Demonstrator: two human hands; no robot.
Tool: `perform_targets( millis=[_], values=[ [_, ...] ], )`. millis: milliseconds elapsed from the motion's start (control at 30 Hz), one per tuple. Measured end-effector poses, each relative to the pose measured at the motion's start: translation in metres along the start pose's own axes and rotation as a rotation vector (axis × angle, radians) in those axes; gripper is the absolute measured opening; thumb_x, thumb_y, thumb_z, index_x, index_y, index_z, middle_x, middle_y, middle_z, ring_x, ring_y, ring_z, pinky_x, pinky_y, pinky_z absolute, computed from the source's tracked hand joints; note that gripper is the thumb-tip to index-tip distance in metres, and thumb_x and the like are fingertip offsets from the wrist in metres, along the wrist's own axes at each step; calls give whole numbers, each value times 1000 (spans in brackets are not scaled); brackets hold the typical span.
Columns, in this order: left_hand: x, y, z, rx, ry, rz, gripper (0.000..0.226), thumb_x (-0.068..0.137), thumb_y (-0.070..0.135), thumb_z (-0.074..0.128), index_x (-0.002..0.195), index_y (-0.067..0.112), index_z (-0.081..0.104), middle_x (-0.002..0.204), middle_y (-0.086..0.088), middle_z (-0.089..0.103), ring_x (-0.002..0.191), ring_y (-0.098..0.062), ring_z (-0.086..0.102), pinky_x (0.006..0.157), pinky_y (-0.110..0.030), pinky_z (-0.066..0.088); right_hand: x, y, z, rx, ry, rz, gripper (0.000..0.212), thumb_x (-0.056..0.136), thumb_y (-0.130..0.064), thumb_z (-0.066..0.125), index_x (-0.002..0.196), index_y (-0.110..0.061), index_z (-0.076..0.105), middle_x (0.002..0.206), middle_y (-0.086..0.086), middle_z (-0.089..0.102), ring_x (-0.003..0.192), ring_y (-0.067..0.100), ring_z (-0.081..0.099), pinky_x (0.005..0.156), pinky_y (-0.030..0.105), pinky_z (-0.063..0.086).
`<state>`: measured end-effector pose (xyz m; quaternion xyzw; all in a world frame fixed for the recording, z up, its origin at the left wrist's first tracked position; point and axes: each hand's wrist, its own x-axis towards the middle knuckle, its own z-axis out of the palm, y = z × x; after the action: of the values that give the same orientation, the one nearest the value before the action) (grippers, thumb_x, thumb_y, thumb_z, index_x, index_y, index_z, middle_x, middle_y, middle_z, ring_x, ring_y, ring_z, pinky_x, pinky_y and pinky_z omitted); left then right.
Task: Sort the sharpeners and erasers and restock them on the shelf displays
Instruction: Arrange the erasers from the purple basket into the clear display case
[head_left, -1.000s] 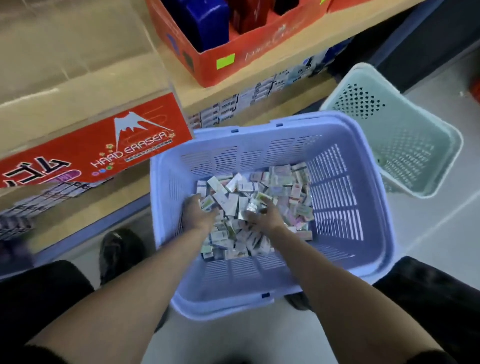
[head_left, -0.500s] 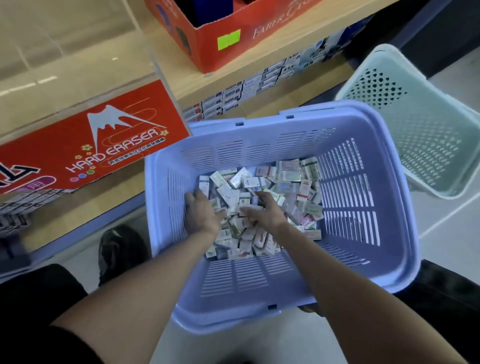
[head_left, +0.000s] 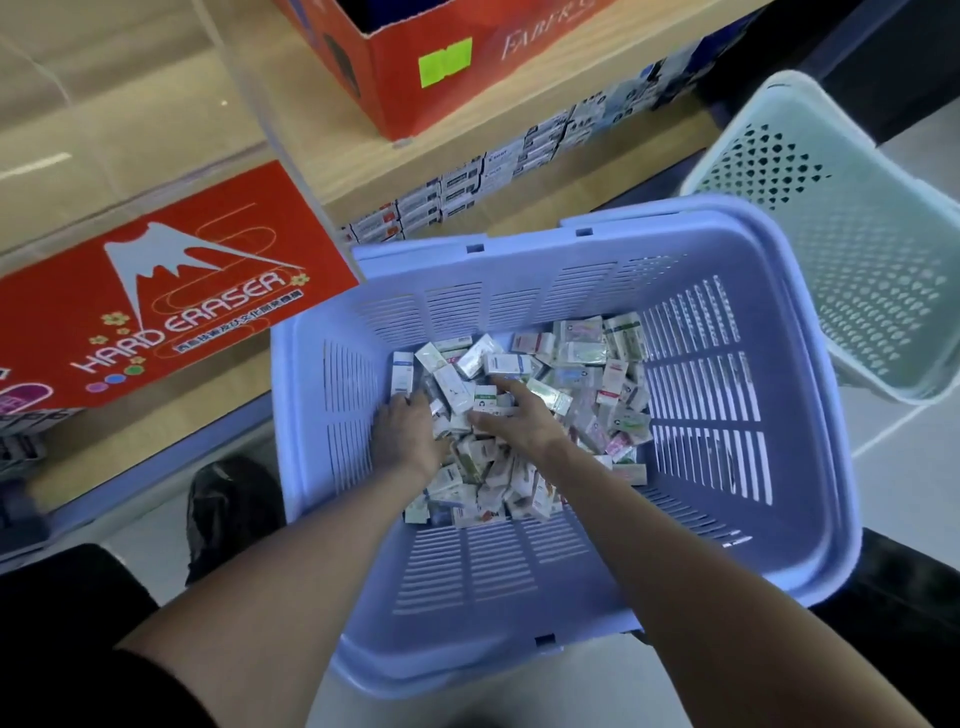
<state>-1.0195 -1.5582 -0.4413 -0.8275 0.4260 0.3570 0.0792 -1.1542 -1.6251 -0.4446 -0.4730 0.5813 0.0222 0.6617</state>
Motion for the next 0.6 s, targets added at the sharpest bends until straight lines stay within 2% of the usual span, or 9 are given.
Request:
perform_targets(
  millis=[67, 133, 200, 300, 367, 467, 533, 600],
  values=[
    [-1, 0, -2, -52, -27, -41, 61, 84, 27, 69, 134, 5, 40, 128, -18, 45, 119, -33, 45, 96, -37, 40, 3, -3, 3, 33, 5, 20, 59, 78, -25, 77, 129, -26, 47, 125, 1, 52, 85, 13, 60, 68, 21, 48],
    [-2, 0, -2, -97, -3, -64, 53, 85, 20, 69, 129, 4, 46, 125, -18, 43, 116, -32, 46, 93, -35, 40, 3, -5, 6, 52, 6, 28, 51, 75, -20, 79, 117, -25, 50, 119, 8, 57, 83, 15, 60, 70, 22, 49],
    [-6, -1, 3, -84, 6, -35, 49, 86, 12, 68, 129, 6, 45, 123, -17, 42, 111, -30, 49, 88, -32, 42, 0, -6, 8, 87, -2, 24, 46, 76, -14, 78, 110, -23, 49, 103, 7, 59, 73, 14, 58, 58, 16, 47],
    [-9, 0, 5, -80, 5, -10, 48, 91, 8, 58, 132, 5, 35, 116, -17, 56, 99, -30, 60, 68, -32, 43, -8, -3, 8, 169, -8, 42, 44, 78, -8, 75, 110, -21, 48, 81, 3, 61, 58, 15, 55, 48, 22, 46],
    [-13, 1, -2, -112, 68, -56, 36, 93, 8, 53, 125, 1, 37, 108, -18, 61, 94, -33, 62, 63, -35, 41, -13, 0, 4, 218, -6, 53, 48, 79, -6, 74, 116, -18, 46, 85, 6, 62, 63, 17, 59, 53, 26, 50],
    [-23, 5, -21, -261, 151, -137, 33, 92, 9, 55, 120, 1, 40, 103, -20, 60, 91, -36, 61, 69, -39, 45, -24, -2, -4, 297, -8, 69, 52, 78, -6, 74, 120, -19, 45, 110, 17, 62, 84, 27, 64, 75, 39, 55],
    [-32, 8, -29, -354, 154, -141, 27, 92, 10, 55, 112, 4, 38, 89, -14, 54, 70, -22, 54, 55, -28, 41, -34, -8, -9, 364, -18, 81, 47, 79, -1, 71, 113, -21, 46, 112, 20, 63, 87, 29, 64, 76, 41, 55],
    [-41, 12, -35, -468, 136, -130, 26, 92, 14, 56, 106, 8, 35, 80, -6, 45, 58, -10, 39, 41, -17, 27, -44, -14, -13, 368, -29, 76, 48, 79, 2, 70, 116, -18, 46, 104, 17, 65, 81, 27, 64, 69, 37, 55]
  ],
)
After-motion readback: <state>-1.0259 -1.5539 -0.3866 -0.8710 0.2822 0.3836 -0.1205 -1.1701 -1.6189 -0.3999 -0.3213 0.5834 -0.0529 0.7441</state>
